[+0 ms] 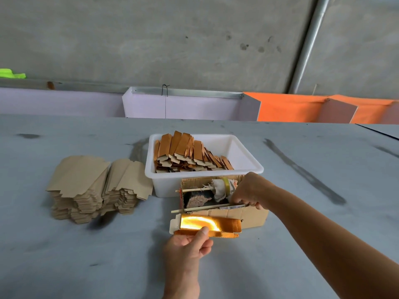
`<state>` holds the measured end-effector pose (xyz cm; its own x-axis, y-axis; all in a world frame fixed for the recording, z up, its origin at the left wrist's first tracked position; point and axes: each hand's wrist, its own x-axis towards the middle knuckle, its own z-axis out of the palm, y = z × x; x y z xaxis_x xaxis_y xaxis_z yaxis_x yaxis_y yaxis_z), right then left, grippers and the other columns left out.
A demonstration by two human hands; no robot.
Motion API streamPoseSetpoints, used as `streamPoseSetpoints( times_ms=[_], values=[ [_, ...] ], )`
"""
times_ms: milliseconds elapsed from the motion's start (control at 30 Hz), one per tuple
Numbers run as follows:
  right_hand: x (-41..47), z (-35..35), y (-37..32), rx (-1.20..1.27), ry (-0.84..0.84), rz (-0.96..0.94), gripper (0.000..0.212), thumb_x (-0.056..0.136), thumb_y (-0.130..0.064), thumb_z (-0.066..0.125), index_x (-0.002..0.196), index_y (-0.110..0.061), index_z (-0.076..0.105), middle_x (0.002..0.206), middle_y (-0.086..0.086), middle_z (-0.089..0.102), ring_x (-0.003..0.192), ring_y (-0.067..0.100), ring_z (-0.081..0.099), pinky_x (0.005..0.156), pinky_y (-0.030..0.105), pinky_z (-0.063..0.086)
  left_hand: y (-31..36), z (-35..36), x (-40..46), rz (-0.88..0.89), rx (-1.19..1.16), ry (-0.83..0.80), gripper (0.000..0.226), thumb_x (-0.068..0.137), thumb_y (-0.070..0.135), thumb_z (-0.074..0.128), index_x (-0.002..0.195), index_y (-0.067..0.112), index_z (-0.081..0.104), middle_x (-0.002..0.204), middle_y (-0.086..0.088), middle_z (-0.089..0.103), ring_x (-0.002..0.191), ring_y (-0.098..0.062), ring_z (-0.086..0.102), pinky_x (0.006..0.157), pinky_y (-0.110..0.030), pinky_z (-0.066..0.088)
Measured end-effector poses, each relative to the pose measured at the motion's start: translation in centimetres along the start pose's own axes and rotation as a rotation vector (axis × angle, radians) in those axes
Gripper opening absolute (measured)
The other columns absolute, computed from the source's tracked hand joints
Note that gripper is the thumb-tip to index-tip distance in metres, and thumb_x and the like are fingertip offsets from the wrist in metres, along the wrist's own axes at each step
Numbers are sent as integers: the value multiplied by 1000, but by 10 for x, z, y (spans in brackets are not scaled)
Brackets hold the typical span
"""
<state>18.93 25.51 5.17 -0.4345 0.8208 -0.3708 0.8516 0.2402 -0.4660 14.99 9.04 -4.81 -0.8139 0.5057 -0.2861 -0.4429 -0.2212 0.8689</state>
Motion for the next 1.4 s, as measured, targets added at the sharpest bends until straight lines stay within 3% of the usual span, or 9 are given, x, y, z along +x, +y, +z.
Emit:
streamPoseSetpoints(
  times_ms=[367, 533, 933, 1133, 1233, 1400],
  values=[
    [8, -1, -2, 64, -34, -1, 24, 74, -18, 78, 83, -9, 57, 64, 2, 49, 54, 11, 43, 48, 20, 36, 1, 1, -4, 32, 50, -19, 8, 77, 3, 72, 76, -1, 66, 57, -12, 67, 50, -16, 64, 48, -22, 51],
    [7, -2, -2, 70, -72, 18, 22, 75, -15, 76, 77, -9, 55, 59, 1, 46, 48, 9, 39, 44, 19, 33, 3, 3, -6, 51, 53, -28, 6, 78, 3, 71, 74, 2, 67, 57, -10, 67, 52, -17, 63, 57, -29, 52],
    [-1, -8, -4, 173, -102, 67, 22, 79, -9, 71, 81, -9, 49, 66, 3, 43, 51, 9, 33, 30, 8, 26, -3, 3, -5, 106, 78, -43, 4, 79, 2, 71, 77, 1, 67, 60, -7, 68, 53, -13, 64, 54, -22, 52],
    [-7, -13, -8, 223, -108, 63, 14, 81, 0, 66, 86, -4, 54, 40, 4, 51, 29, 6, 38, 31, 8, 25, -3, 11, -4, 126, 57, -70, 8, 77, -2, 71, 75, 5, 66, 63, -2, 71, 60, -11, 67, 65, -25, 52],
    [-11, -15, -9, 229, -80, 34, 16, 78, 6, 64, 79, -2, 51, 30, 4, 48, 20, 8, 38, 30, 7, 25, -2, 17, -5, 129, 58, -82, 12, 75, -2, 73, 70, 8, 67, 62, 0, 71, 58, -6, 65, 70, -29, 52],
    [-17, -15, -9, 190, -2, -6, 24, 71, 12, 65, 63, -4, 50, 56, 9, 47, 40, 11, 40, 30, 9, 25, -1, 21, -4, 127, 67, -74, 15, 73, -3, 74, 68, 10, 67, 66, -2, 72, 62, -9, 68, 74, -32, 53]
  ],
)
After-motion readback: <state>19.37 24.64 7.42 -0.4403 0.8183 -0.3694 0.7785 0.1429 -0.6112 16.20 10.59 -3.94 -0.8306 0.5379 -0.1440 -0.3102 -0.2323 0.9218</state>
